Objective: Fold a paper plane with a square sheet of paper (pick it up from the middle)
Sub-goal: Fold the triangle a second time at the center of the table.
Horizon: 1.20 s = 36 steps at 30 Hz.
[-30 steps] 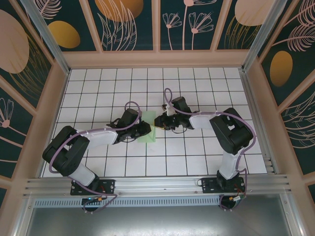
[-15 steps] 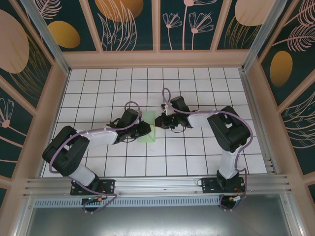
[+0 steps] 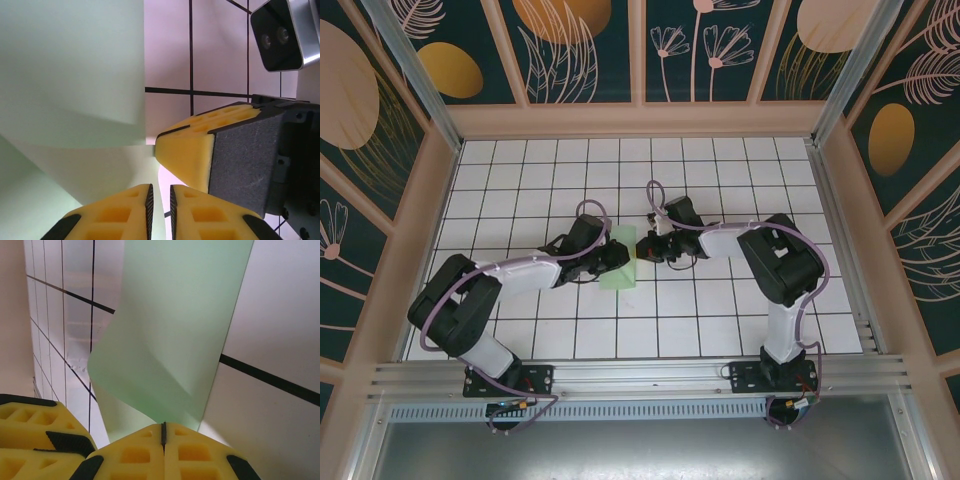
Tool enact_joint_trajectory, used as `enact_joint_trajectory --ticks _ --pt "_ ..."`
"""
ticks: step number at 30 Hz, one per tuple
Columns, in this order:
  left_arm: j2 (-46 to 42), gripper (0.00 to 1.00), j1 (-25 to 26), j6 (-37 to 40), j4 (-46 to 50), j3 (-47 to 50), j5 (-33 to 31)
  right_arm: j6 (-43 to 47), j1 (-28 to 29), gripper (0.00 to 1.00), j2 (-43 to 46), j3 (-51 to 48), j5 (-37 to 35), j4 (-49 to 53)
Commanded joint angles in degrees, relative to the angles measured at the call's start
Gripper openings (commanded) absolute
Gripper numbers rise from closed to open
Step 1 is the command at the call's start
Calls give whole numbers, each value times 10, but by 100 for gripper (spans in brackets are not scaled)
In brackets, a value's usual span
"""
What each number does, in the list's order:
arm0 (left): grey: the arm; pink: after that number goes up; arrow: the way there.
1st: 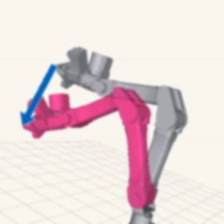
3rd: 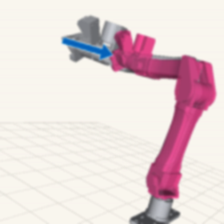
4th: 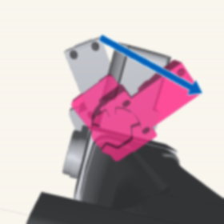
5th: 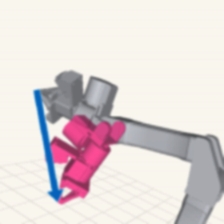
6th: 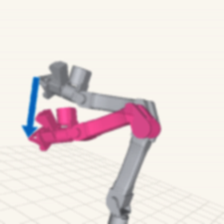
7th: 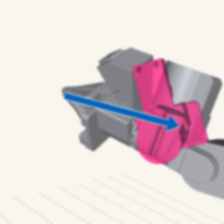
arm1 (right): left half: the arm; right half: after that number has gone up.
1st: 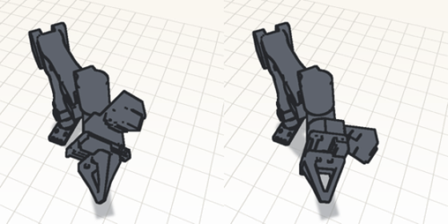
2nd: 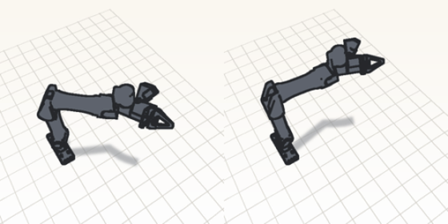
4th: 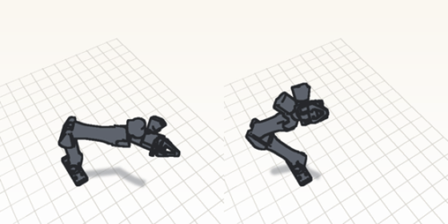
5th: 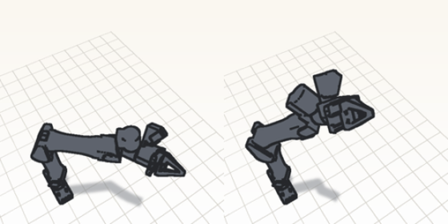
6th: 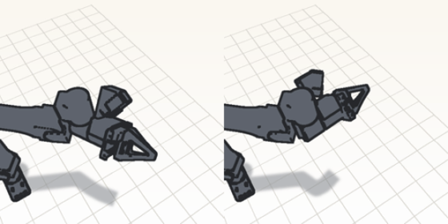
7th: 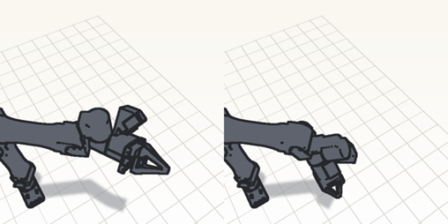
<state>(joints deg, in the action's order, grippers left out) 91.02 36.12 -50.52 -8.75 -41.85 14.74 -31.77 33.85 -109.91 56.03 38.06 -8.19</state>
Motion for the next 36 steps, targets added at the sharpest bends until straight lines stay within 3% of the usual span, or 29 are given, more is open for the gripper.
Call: enact_joint_trajectory --ticks 1,23,36 --pt "17 20 -3 17 7 -15 9 17 -2 6 -13 18 -8 14" --pt "50 19 -3 20 6 -19 18 31 -4 6 -32 37 -5 32" --pt "4 19 -3 17 -17 -3 28 32 -1 6 -28 31 3 33"
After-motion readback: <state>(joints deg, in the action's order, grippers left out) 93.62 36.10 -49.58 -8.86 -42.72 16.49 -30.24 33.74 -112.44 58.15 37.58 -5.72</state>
